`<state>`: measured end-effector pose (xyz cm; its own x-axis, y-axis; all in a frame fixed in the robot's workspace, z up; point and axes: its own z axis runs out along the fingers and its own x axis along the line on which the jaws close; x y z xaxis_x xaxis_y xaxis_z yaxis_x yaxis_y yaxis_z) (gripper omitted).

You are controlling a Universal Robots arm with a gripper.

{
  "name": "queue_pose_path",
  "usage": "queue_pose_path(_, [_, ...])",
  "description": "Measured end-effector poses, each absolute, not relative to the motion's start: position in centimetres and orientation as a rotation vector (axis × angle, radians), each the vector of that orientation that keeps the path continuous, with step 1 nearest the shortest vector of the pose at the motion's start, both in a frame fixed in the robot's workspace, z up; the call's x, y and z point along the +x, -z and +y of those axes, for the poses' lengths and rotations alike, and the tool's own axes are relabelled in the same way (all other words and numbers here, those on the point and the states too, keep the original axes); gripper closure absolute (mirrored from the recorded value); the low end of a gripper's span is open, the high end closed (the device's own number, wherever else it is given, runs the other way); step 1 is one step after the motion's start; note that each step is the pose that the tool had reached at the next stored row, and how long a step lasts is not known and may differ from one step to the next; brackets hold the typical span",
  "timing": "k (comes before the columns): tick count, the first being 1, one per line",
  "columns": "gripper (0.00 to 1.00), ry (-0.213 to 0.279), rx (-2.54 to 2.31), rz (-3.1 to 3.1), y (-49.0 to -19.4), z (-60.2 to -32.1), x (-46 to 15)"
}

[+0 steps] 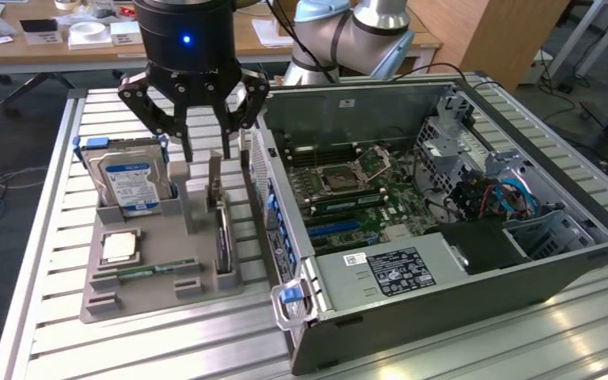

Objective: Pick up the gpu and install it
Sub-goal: 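Pick up the gpu and move the gpu toward the slot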

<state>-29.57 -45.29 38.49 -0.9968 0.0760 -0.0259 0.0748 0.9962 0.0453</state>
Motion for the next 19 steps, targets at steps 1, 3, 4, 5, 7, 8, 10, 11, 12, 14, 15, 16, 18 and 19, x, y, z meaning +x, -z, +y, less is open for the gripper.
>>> queue_pose_path(1, [0.53, -0.069, 0.117, 3.111, -38.3, -45.3, -29.6])
queue_pose_path(3, [0.53, -0.069, 0.117, 3.111, -38.0, -45.3, -29.6])
queue_pose_path(4, [0.53, -0.069, 0.117, 3.111, -37.8, -45.3, -29.6])
queue_pose_path(5, [0.53, -0.069, 0.117, 3.111, -37.6, -45.3, -29.6])
queue_pose_path(7, [0.53, -0.069, 0.117, 3.111, -37.2, -45.3, -29.6])
queue_pose_path(8, [0.53, -0.069, 0.118, 3.111, -37.1, -45.3, -29.6])
queue_pose_path(10, [0.53, -0.069, 0.118, 3.111, -36.7, -45.3, -29.6])
queue_pose_path(11, [0.53, -0.069, 0.118, 3.111, -36.5, -45.3, -29.6])
queue_pose_path(12, [0.53, -0.069, 0.118, 3.111, -36.3, -45.3, -29.6])
queue_pose_path(14, [0.53, -0.069, 0.118, 3.111, -36.2, -45.3, -29.6])
queue_pose_path(15, [0.53, -0.069, 0.118, 3.111, -36.2, -45.3, -29.7])
queue_pose_path(16, [0.53, -0.069, 0.118, 3.111, -36.2, -45.3, -29.7])
queue_pose_path(18, [0.53, -0.069, 0.118, 3.111, -36.0, -45.3, -29.7])
queue_pose_path(19, [0.53, -0.069, 0.118, 3.111, -35.9, -45.3, -29.7])
